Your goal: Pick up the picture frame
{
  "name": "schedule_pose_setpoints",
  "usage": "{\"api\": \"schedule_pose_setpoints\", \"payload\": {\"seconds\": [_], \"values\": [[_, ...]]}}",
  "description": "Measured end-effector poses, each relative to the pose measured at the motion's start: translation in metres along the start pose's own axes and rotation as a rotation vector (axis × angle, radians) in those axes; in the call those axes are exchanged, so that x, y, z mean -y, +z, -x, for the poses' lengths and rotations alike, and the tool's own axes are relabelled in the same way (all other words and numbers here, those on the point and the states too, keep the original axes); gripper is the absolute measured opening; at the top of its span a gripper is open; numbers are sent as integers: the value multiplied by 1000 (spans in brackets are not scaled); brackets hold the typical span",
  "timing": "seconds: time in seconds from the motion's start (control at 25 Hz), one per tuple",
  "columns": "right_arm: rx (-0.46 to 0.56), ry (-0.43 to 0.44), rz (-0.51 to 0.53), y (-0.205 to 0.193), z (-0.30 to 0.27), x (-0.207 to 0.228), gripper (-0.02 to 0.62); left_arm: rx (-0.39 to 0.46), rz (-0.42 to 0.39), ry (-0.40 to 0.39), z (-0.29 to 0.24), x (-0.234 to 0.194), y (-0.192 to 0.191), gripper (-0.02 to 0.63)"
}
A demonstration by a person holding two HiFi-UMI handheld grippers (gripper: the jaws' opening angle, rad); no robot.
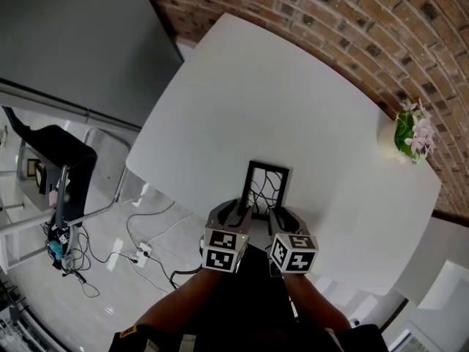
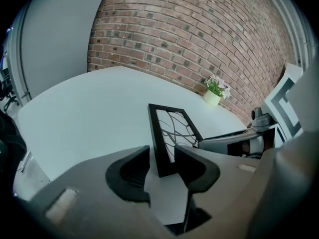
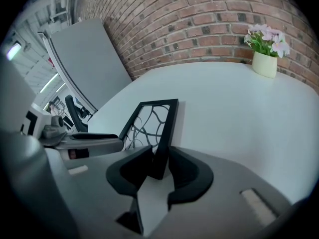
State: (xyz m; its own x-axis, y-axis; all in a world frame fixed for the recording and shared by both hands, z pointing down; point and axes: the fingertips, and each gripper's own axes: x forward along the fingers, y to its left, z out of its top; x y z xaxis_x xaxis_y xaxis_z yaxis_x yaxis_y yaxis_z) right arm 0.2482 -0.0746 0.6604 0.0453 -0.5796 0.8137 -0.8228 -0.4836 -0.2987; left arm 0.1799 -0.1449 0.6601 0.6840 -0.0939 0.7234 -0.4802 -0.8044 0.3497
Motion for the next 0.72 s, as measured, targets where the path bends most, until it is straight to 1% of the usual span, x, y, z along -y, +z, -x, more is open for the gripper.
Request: {"api": "schedule_pose_setpoints", "payload": {"seconds": [0.16, 0.2, 0.36, 0.56, 0.72], "values": [[0, 14, -14, -1, 0, 0, 101, 1, 14, 1, -2, 2, 0, 152], [-2, 16, -15, -1, 0, 0, 100, 2, 18, -1, -2, 4, -1, 121], [3, 15, -13, 2, 1, 0, 98, 7, 21, 0, -2, 5, 3, 112], [31, 12, -6, 10, 9, -2, 98, 50, 8, -3, 9, 11, 13, 97], [69, 22, 24, 23, 24, -12, 97, 92, 9, 9, 23, 12, 24, 94]]}}
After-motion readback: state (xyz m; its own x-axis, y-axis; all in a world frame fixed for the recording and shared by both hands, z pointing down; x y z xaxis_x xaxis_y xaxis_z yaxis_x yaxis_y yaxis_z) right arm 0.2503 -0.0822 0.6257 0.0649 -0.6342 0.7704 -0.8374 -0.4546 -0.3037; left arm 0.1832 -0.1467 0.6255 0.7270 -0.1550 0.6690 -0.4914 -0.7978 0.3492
